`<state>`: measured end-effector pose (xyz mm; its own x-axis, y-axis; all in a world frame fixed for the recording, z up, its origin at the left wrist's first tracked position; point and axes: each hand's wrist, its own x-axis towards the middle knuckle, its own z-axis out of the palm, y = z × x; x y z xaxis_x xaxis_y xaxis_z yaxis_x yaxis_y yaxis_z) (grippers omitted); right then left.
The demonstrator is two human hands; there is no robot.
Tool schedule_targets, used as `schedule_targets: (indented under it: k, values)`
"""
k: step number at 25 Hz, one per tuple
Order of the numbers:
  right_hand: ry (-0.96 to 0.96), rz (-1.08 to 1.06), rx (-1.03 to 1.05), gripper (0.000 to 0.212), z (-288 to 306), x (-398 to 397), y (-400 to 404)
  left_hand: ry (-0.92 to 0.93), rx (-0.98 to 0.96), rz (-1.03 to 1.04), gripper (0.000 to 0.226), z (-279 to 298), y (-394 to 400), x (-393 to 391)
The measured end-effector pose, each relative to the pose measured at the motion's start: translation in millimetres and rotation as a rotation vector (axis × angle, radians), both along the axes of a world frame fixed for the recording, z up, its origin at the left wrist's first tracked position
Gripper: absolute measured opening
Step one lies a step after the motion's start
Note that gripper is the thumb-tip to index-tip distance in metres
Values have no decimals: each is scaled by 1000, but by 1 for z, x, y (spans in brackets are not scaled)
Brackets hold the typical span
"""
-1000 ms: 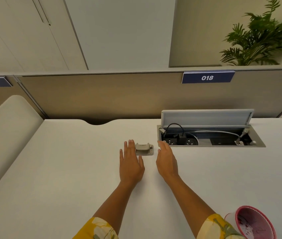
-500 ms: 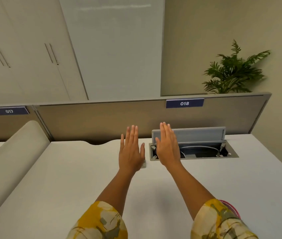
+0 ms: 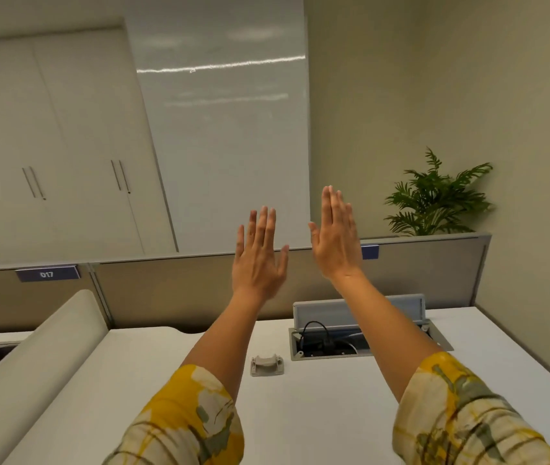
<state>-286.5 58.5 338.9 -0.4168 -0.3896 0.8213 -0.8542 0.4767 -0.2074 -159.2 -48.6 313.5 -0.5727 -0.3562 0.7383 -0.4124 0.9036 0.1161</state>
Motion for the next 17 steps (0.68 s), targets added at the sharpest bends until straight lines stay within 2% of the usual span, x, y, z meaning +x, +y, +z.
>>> schedule_targets:
  k: [5, 10, 17]
  values:
    - [106, -22, -87, 68, 60, 7, 19, 138, -51, 16, 71, 52, 5, 6]
    - [180, -9, -166, 72, 106, 22, 25, 189, -122, 54, 72, 106, 16, 8]
    - [256, -39, -216, 75, 129, 28, 33, 263, -266, 143, 71, 141, 20, 16]
